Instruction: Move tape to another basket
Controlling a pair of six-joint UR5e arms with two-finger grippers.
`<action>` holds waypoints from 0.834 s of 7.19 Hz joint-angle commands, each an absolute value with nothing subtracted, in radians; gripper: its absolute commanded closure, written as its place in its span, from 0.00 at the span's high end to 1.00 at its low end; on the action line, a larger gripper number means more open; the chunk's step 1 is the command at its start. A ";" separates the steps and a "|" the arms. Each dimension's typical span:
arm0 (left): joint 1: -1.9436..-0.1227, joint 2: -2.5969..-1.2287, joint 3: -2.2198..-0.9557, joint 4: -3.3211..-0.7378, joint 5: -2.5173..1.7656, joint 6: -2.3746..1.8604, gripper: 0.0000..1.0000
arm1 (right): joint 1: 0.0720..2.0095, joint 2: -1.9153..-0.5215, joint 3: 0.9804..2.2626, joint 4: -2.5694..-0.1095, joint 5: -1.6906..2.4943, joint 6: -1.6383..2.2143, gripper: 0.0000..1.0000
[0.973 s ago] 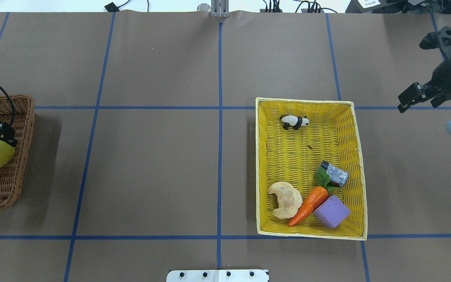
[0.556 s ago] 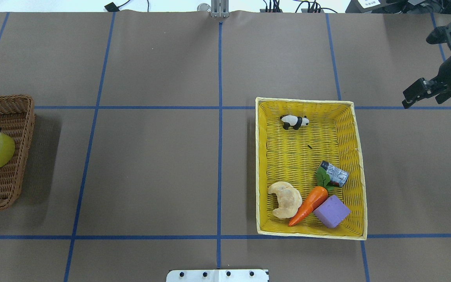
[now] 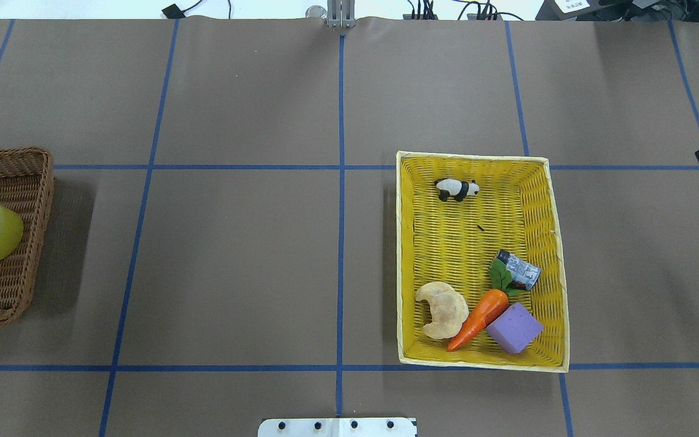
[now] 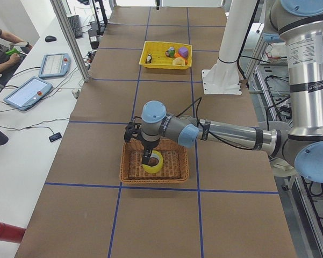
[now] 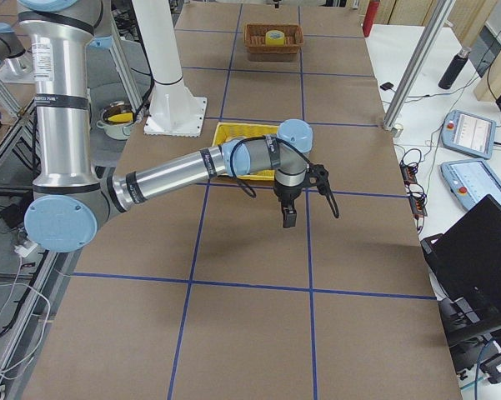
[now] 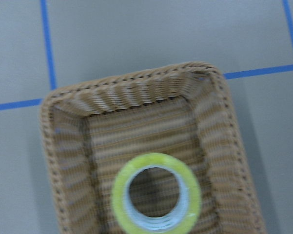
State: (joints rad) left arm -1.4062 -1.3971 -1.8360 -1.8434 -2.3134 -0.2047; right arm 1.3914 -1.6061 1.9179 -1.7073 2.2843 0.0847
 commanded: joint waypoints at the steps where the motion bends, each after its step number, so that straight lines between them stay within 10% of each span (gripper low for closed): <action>1: -1.495 -1.436 -1.743 -1.841 -2.321 -0.150 0.98 | 1.446 -1.667 1.872 -1.706 2.296 -0.056 1.00; 6: -1.491 -1.480 -1.761 -1.740 -2.329 -0.232 0.99 | 1.445 -1.680 1.845 -1.672 2.318 -0.057 1.00</action>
State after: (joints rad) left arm -1.4919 -1.4787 -1.7565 -1.7450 -2.3762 -0.2388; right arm 1.4455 -1.6813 1.8450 -1.6760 2.3165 -0.0518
